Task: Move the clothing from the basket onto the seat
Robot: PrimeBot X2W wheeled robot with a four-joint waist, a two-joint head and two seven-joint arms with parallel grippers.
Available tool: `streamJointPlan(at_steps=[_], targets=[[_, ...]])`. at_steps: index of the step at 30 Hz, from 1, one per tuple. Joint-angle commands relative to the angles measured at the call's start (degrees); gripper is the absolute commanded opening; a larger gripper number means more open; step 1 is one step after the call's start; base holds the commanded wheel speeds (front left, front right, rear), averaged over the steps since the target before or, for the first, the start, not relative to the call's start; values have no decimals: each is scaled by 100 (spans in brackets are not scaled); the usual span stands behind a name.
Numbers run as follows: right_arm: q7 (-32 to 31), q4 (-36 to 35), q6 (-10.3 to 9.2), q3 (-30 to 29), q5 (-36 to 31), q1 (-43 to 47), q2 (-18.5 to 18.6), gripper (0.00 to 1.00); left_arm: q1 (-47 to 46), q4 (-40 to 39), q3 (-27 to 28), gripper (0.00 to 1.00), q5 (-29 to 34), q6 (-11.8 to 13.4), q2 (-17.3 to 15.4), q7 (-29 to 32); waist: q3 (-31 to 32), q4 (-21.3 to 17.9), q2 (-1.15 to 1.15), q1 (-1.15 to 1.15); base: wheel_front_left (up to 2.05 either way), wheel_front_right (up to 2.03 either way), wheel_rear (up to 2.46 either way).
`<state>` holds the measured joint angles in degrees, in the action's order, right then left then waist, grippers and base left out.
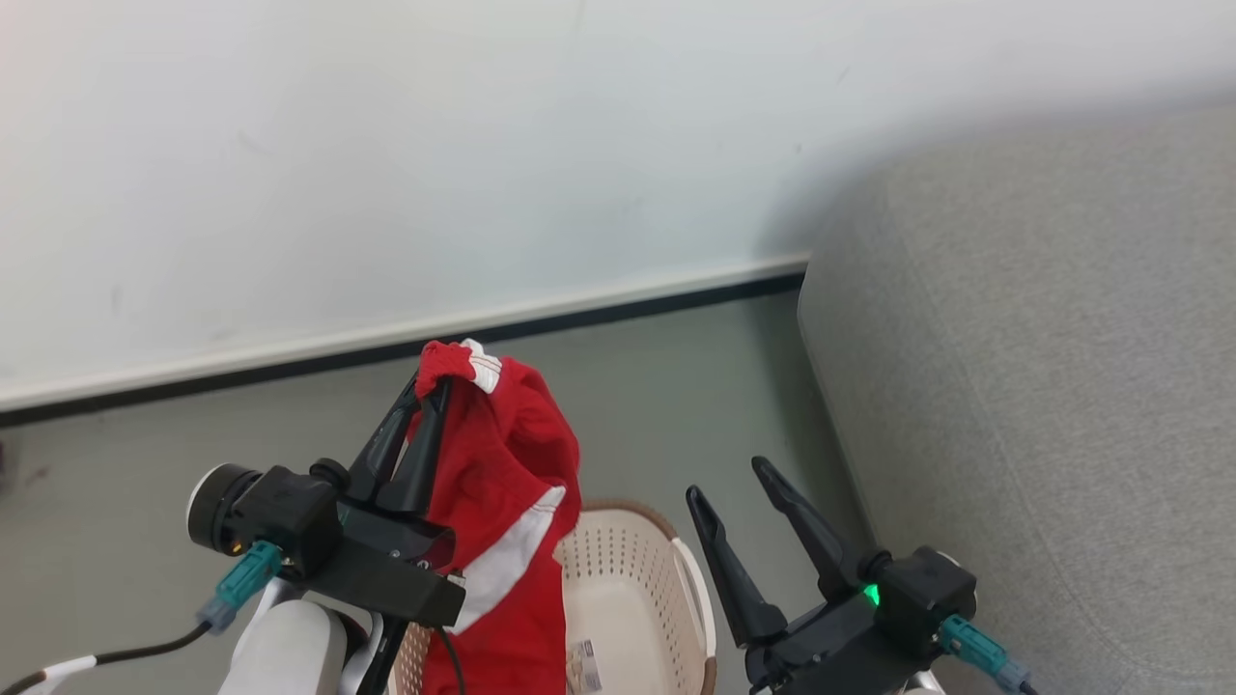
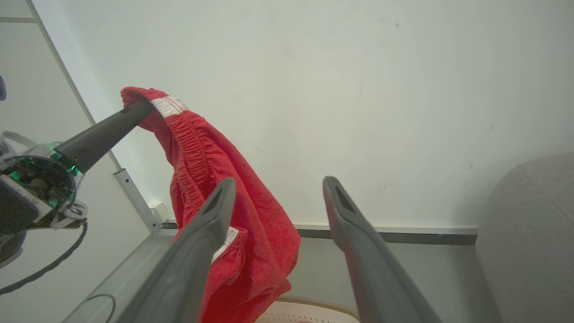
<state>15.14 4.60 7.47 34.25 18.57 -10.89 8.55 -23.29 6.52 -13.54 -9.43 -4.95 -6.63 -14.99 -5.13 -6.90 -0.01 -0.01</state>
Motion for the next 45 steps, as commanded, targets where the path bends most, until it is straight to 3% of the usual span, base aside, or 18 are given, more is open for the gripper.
streamJointPlan(at_steps=[1, 13, 22, 30, 31, 32, 34, 43, 44, 45], targets=[[8, -1, 4, 49, 21, 69, 21, 100, 131, -58, 11, 0, 71, -17, 7, -19, 272, -96, 1, 1, 0, 0, 0], [8, 3, 4, 327, 47, 18, 109, 100, 45, -407, -121, 0, 155, -79, 84, -19, 459, -187, 1, 1, 0, 0, 0], [8, 203, 4, 303, -482, -275, 88, 100, -58, -782, -675, 0, 82, -218, 107, -19, 452, -207, 1, 1, 0, 0, 0], [7, 410, 4, 540, -538, -438, 40, 100, -140, -1013, -1314, 0, 6, -241, 135, -19, 462, -212, 1, 1, 0, 0, 0], [7, 420, 4, 541, -545, -449, 29, 92, -135, -1019, -1374, 0, 5, -244, 122, -19, 466, -209, 1, 1, 0, 0, 0], [7, 427, 4, 550, -553, -445, 17, 49, -137, -1028, -1411, 0, 5, -245, 112, -19, 471, -206, 1, 1, 0, 0, 0], [7, 422, 4, 581, -544, -417, -3, 0, -132, -1018, -1465, 0, -13, -247, 87, -19, 477, -202, 1, 1, 0, 0, 0], [7, 388, 4, 492, -533, -355, 34, 0, -96, -727, -1501, 0, -104, -249, -15, -18, 452, -195, 1, 1, 0, 0, 0], [7, 377, 4, 453, -539, -344, 33, 0, -87, -702, -1499, 8, -100, -249, -24, -18, 449, -194, 1, 1, 0, 0, 0], [7, 372, 4, 413, -553, -331, 29, 0, -78, -682, -1500, 84, -94, -250, -28, -18, 446, -193, 1, 1, 0, 0, 0]])
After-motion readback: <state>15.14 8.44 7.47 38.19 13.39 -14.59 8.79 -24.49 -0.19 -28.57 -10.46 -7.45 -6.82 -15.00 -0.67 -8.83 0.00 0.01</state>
